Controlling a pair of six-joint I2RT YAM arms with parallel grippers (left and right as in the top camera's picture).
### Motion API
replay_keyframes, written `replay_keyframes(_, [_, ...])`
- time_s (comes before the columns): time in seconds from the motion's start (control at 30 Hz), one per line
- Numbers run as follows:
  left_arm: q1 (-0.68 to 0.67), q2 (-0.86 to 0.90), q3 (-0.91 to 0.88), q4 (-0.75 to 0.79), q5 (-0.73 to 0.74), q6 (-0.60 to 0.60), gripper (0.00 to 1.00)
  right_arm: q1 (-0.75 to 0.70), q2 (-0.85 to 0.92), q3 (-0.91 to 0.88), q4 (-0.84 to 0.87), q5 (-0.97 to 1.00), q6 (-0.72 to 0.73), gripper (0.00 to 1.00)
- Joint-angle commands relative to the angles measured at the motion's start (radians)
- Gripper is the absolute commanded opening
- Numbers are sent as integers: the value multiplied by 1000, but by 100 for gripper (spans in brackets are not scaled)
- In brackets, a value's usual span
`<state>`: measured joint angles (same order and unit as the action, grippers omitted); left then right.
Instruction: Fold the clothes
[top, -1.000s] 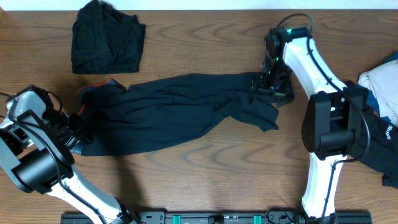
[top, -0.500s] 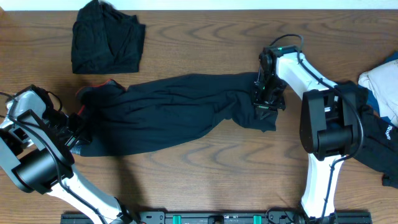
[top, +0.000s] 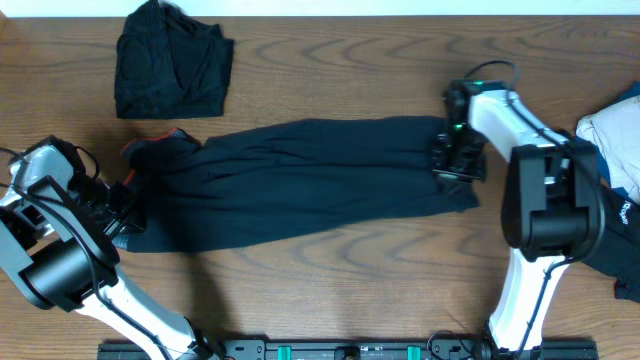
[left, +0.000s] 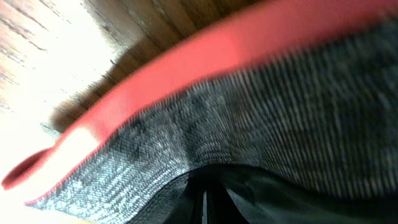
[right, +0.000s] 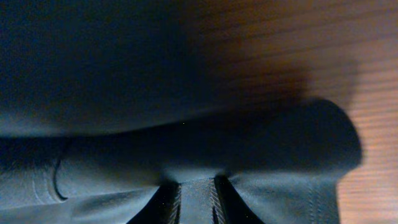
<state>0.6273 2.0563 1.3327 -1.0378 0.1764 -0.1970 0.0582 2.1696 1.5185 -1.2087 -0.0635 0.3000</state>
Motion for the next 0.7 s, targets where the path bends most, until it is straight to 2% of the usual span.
replay_keyframes(0.0, [19, 66, -4, 32, -138, 23, 6, -76, 24, -23, 23, 151, 13, 19])
replay_keyframes(0.2, [17, 66, 37, -46, -136, 29, 6, -126, 17, 26, -10, 180, -11, 20])
replay_keyframes(0.3, [4, 51, 73, -105, -135, 29, 6, -116, 0, 69, -28, 180, -18, 25])
replay_keyframes(0.4, [-20, -5, 82, -125, -135, 29, 6, -103, -25, 126, -53, 166, -42, 35])
replay_keyframes(0.43, [-30, -35, 82, -128, -135, 29, 6, -96, -35, 148, -63, 135, -69, 41])
replay_keyframes(0.5, [-45, -95, 82, -129, -135, 27, 6, -82, -51, 186, -77, 39, -143, 67])
replay_keyframes(0.67, [-58, -227, 82, -130, -135, 9, 15, -43, -58, 237, -57, -164, -284, 79])
